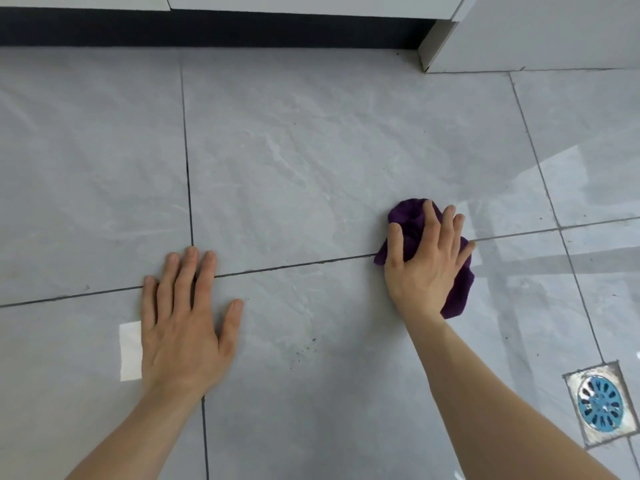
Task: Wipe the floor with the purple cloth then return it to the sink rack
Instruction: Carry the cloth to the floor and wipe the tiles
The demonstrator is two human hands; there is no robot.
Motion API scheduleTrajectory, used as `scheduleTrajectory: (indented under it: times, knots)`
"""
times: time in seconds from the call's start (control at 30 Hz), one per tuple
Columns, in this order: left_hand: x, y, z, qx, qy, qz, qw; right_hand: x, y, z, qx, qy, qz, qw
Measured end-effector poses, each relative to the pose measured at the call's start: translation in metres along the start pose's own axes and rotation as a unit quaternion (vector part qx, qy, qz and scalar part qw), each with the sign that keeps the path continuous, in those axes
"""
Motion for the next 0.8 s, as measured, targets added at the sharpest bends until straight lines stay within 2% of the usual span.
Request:
scheduleTrajectory:
  times: [0.13, 0.33, 0.53, 0.63, 0.7, 0.8]
  knots:
    - [-0.001, 0.000, 0.000, -0.003, 0.005, -0.004, 1.000, -0.016, -0.009, 0.016, 0.058, -0.025, 0.041, 0.997]
    - [0.000, 0.000, -0.001, 0.001, 0.001, 0.003, 1.000, -0.051, -0.072, 0.057, 0.167, 0.046, 0.135, 0.976]
    - [-0.002, 0.000, 0.000, -0.002, 0.006, 0.005, 1.000, -0.049, -0.096, 0.063, 0.178, 0.137, 0.174, 0.959]
    - [-0.003, -0.001, 0.001, 0.000, 0.004, -0.008, 1.000, -0.045, -0.139, 0.072, 0.204, 0.194, 0.219, 0.934]
    - [-0.004, 0.000, 0.001, 0.001, 0.012, -0.012, 1.000, -0.050, -0.183, 0.076, 0.265, 0.144, 0.266, 0.916]
    - [-0.005, 0.001, 0.000, -0.002, 0.021, -0.011, 1.000, -0.059, -0.216, 0.075, 0.328, 0.019, 0.278, 0.903]
Point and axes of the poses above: each hand's wrist, its own y-axis towards the middle knuckle, its own x-axis out of the back of the hand, z = x × y, the point moved 9 cm from there along y, towards the middle knuckle, and after that the axes turned 15 degrees about y, right-handed, at the moved point
